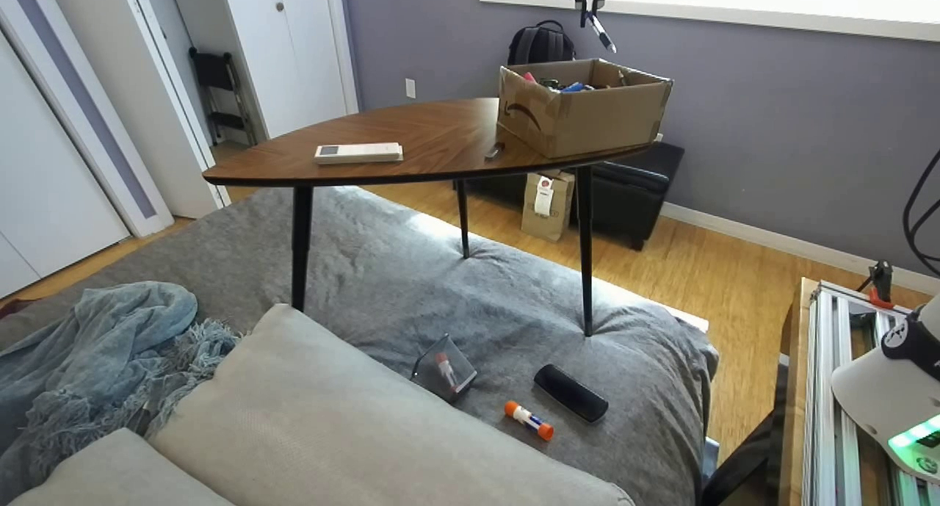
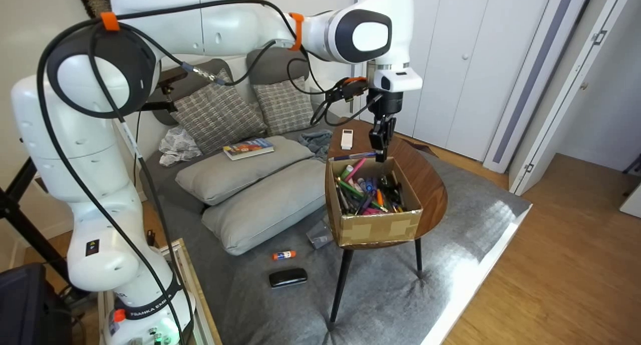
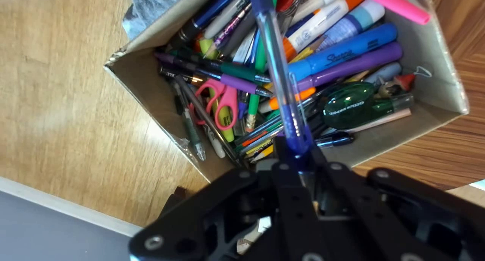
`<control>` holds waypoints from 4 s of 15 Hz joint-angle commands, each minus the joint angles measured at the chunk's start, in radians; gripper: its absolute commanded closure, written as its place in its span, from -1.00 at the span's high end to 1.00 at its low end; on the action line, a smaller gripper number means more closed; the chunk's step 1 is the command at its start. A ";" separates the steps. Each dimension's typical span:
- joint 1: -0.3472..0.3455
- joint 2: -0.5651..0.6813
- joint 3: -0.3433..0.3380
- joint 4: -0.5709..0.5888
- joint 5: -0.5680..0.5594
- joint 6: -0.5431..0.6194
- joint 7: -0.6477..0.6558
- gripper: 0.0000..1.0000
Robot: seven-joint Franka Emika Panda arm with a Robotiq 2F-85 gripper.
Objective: Remove the black pen from the box and put it on the table
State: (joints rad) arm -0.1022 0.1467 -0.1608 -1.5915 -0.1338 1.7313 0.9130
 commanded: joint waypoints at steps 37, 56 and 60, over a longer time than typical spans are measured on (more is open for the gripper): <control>0.136 0.650 0.055 0.696 -0.015 0.007 0.002 0.01; 0.231 0.296 -0.011 0.426 -0.373 -0.388 -0.042 1.00; 0.205 0.348 0.003 0.499 -0.350 -0.385 -0.064 1.00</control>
State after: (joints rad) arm 0.1024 0.4948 -0.1582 -1.0927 -0.4836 1.3459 0.8486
